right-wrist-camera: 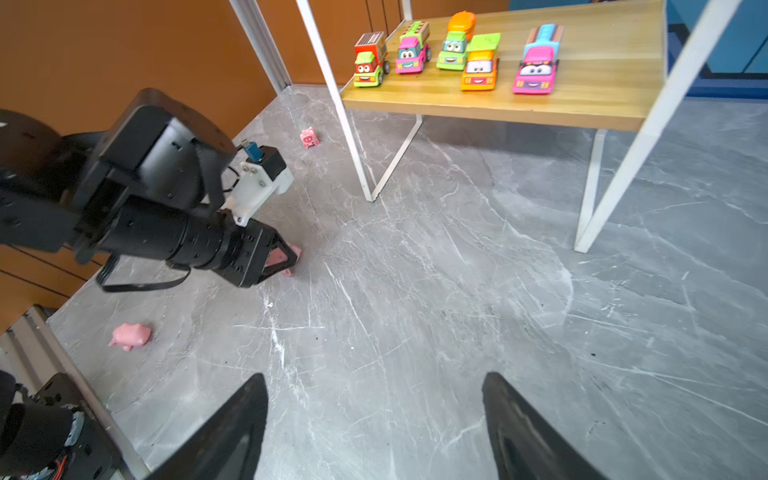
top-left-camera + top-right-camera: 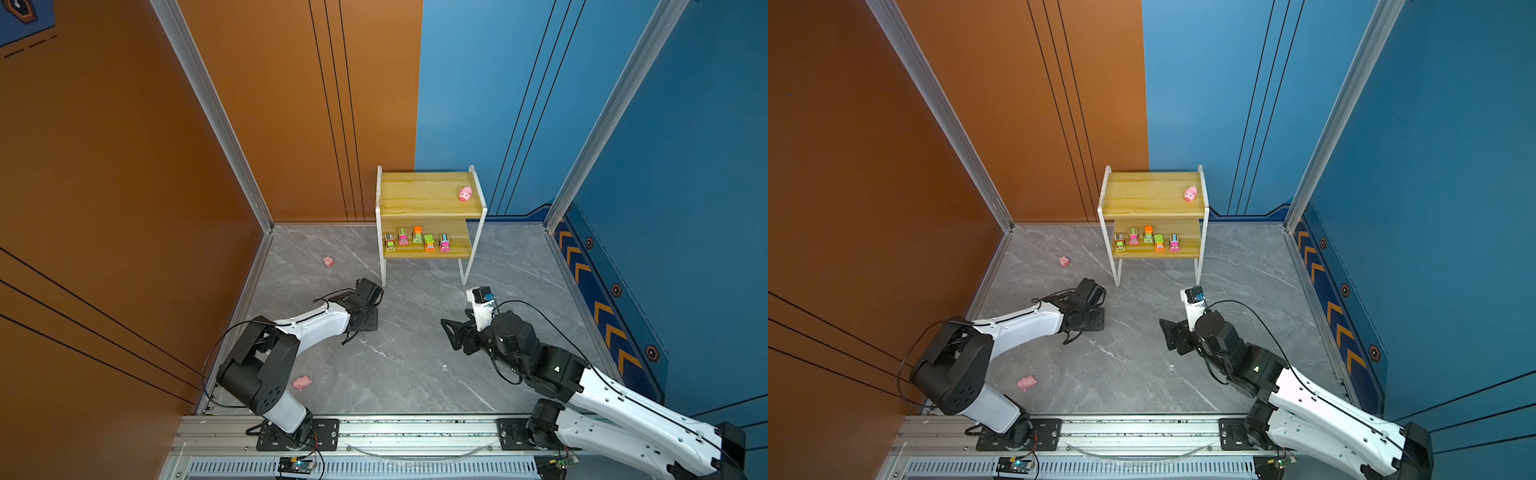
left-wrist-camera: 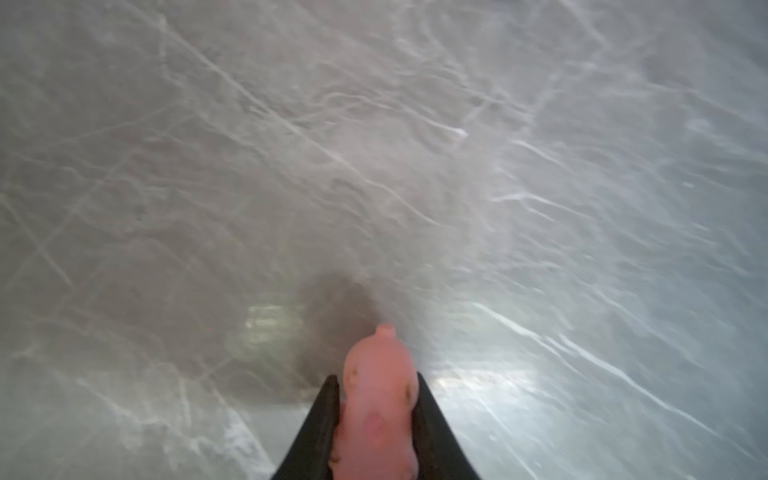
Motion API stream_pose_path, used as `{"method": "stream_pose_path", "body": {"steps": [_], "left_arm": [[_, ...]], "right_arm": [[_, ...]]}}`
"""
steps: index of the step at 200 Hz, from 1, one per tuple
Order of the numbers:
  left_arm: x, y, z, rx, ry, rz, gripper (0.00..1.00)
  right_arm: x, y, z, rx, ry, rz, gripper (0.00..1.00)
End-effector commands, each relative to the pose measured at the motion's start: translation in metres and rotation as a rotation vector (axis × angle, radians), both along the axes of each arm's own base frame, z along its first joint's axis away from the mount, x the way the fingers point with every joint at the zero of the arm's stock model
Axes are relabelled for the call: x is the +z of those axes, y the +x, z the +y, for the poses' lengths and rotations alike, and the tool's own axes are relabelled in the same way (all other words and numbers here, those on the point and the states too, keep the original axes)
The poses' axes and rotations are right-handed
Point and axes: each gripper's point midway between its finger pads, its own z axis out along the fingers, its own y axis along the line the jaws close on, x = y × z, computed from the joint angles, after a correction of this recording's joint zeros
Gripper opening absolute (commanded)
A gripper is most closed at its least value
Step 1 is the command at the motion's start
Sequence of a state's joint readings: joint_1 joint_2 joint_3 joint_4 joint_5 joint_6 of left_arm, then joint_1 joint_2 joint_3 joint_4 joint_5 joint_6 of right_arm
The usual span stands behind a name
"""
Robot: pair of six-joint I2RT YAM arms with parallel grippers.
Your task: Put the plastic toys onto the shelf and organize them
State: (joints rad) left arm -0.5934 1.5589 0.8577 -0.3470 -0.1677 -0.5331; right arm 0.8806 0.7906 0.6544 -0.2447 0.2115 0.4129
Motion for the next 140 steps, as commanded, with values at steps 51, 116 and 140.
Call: {"method": "stream_pose_path", "body": {"steps": [51,116,140], "left_arm": [[-0.01,-0.042,-0.099,-0.064,-0.175,0.058,0.33],[-0.01,-0.035,-0.074,-0.017,-0.139,0.058,0.5],[-0.006,-0.031,-0.055,0.005,-0.12,0.061,0.51]], "right_arm": [[-0.048,0.011,-0.028,-0.091,-0.027,0.132,0.81],[-0.065,0.006,-0.021,-0.072,-0.069,0.162,0.81],[-0.069,0.005,-0.017,-0.067,-0.095,0.16,0.81]]}}
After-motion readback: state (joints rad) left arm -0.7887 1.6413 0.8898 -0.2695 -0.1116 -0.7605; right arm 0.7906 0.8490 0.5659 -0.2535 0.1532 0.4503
